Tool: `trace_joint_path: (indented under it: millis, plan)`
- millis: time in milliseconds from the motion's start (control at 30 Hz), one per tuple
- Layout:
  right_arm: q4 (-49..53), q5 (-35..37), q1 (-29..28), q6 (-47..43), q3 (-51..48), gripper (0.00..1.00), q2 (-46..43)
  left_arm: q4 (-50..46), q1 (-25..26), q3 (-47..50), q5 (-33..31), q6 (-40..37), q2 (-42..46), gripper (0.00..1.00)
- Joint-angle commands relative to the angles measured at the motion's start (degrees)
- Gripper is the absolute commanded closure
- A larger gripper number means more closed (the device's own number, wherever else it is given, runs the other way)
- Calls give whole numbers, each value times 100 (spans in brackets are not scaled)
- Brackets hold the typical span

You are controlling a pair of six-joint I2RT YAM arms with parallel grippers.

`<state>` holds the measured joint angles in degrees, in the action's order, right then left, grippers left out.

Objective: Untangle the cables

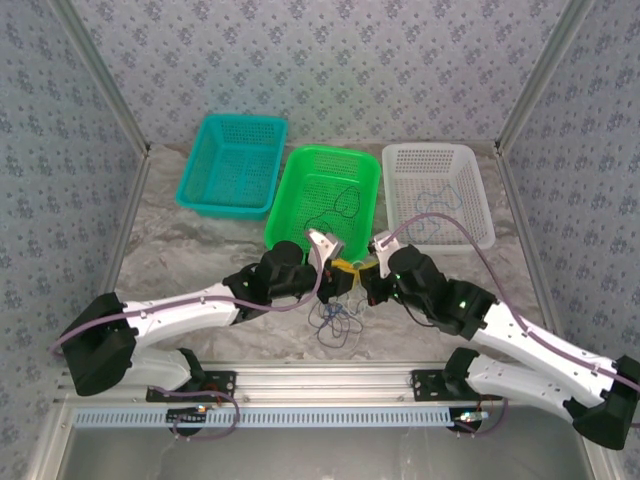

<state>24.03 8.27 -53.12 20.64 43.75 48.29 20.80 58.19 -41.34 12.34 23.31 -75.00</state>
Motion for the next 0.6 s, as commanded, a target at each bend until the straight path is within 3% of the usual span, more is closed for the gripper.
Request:
trace_joint_path:
  millis: [0, 167, 367, 533, 567]
  plan:
    - [-118, -204, 28, 111, 211, 100, -169, 182, -1, -55, -116, -40, -31, 79]
    - [0, -108, 57, 133, 185, 100, -264, -322, -1, -197, -477, -144, 18, 98]
    - [225, 153, 83, 207, 196, 97, -241, -804, -5, -519, -782, -397, 345, 100]
    - [202, 379, 83, 278, 187, 85, -245, -1387, -1, -1078, -806, -654, 554, 100]
    - [180, 407, 83, 293, 172, 75, -242, -1497, -1, -1182, -795, -674, 572, 100]
